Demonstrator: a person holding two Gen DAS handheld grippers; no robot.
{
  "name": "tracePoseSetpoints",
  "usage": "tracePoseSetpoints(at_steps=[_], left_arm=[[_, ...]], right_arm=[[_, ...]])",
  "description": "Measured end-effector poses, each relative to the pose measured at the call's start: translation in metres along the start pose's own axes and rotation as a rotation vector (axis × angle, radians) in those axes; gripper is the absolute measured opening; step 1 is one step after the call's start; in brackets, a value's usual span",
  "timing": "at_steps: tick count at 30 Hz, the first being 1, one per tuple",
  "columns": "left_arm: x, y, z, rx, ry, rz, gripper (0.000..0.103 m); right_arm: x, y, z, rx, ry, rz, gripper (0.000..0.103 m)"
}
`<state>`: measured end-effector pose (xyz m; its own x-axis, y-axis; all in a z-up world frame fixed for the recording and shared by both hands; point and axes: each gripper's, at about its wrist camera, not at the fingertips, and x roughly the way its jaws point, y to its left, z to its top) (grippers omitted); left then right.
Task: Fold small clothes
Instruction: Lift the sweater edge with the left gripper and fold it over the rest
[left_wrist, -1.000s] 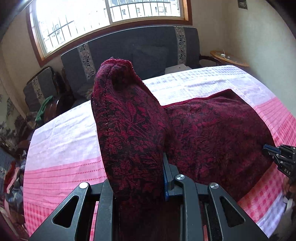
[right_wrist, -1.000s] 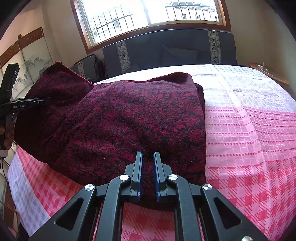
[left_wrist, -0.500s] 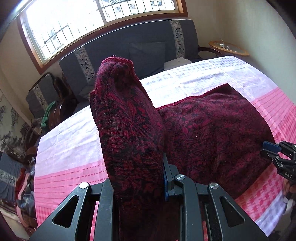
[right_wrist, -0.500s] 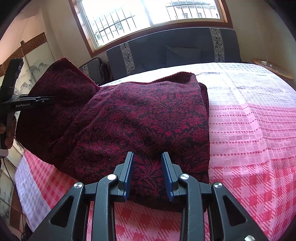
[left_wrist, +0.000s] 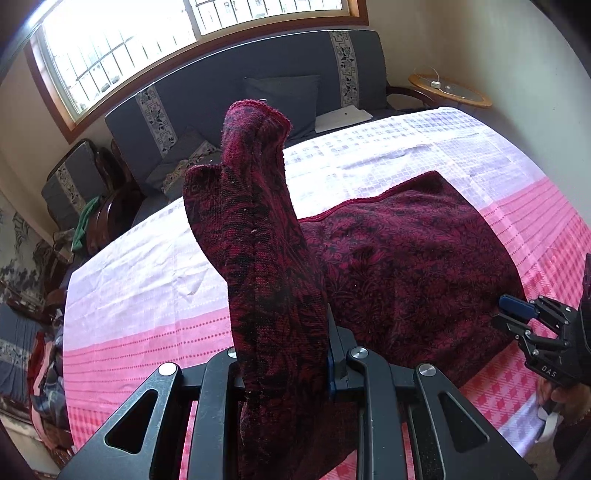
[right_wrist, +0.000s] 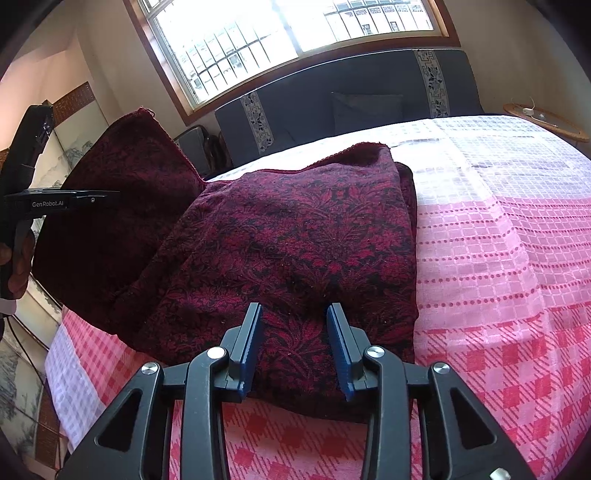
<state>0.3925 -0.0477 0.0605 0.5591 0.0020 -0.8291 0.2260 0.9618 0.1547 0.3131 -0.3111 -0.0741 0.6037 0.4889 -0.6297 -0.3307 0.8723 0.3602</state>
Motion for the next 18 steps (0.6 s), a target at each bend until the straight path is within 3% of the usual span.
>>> tracePoseSetpoints(at_steps=[11,18], left_arm=[[0.006,0.011,0.022,-0.206,0.084,-0.182,0.021],[0.006,0.0,0.033,-0.273,0.092,-0.221,0.021]], right_arm=[[-0.004,-0.006,-0.001,0.038,-0.022,0.036,0.036],[-0.005,-0.008,-0.001,0.05,-0.029,0.056,0.039]])
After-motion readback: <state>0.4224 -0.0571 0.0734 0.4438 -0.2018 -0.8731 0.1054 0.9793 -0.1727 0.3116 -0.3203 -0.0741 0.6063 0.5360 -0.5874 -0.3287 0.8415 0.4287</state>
